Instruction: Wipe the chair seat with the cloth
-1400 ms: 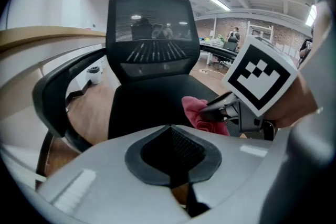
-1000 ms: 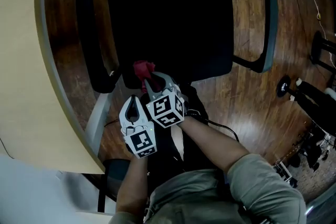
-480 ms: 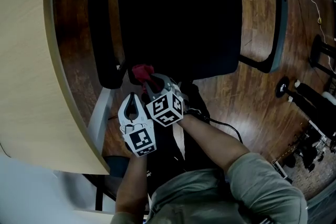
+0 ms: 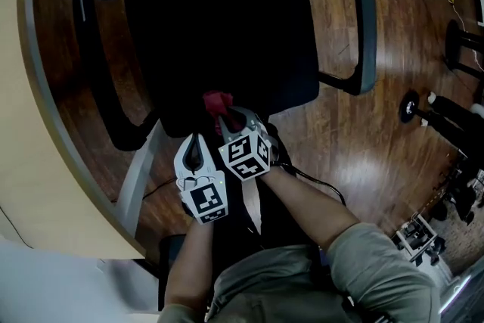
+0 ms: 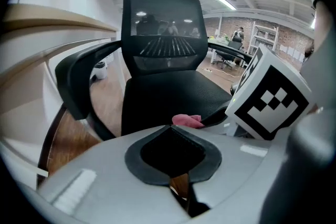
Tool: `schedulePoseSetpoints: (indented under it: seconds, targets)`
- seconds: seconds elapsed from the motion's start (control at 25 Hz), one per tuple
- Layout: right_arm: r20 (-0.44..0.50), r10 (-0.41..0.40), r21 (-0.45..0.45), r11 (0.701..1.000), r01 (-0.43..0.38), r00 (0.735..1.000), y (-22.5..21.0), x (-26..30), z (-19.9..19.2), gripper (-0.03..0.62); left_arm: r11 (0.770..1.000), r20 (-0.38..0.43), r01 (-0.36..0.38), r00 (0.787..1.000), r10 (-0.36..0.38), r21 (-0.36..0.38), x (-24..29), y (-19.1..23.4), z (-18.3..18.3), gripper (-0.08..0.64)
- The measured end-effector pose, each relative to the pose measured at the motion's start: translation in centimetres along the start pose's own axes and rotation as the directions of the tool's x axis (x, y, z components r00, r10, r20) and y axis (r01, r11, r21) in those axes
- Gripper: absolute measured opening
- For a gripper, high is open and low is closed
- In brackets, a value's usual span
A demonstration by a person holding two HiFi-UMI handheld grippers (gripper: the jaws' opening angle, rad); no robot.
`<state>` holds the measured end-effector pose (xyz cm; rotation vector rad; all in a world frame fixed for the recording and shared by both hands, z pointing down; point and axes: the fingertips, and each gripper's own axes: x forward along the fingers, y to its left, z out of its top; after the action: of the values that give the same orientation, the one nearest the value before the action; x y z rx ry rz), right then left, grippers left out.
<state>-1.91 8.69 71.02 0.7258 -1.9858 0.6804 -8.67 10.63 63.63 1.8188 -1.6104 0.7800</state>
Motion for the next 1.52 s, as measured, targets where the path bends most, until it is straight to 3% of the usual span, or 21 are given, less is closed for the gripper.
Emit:
schedulePoseSetpoints:
  seconds: [0.24,0.48,0.72,0.84,1.04,1.32,1.52]
  targets:
    - [-0.011,-0.127,0.13,0.983,0.128,0.992,-8.9,-3.9,-3.9,0.063,0.994,0.012,0.089,0.996,-0.09,0.067,2.2,-7.4,2.6,0.005]
    - [-0.037,-0.229,0.273,0.934,0.23,0.973,-16.7,-7.9,-7.6,0.063,0.98,0.014,0.153,0.988,-0.156,0.13,4.0,-14.0,5.2,0.005]
    - [-0.081,-0.278,0.351,0.891,0.288,0.957,-21.5,-10.3,-11.4,0.064,0.965,0.013,0.193,0.98,-0.198,0.178,5.2,-18.8,6.9,0.006]
    - [-0.11,-0.275,0.371,0.88,0.296,0.955,-22.7,-10.6,-13.3,0.063,0.961,0.009,0.199,0.979,-0.204,0.193,5.8,-20.2,7.3,0.005]
    - [-0.109,-0.258,0.367,0.887,0.28,0.96,-23.1,-10.4,-14.3,0.064,0.953,-0.018,0.223,0.975,-0.224,0.207,6.3,-21.7,6.7,0.005]
    - [-0.076,-0.245,0.352,0.9,0.255,0.967,-22.4,-12.3,-12.9,0.064,0.956,-0.034,0.229,0.973,-0.227,0.181,5.8,-22.1,6.8,0.005]
    - [-0.037,-0.241,0.313,0.919,0.24,0.97,-21.3,-16.2,-10.0,0.064,0.96,-0.003,0.229,0.973,-0.232,0.159,3.6,-21.8,10.0,0.005]
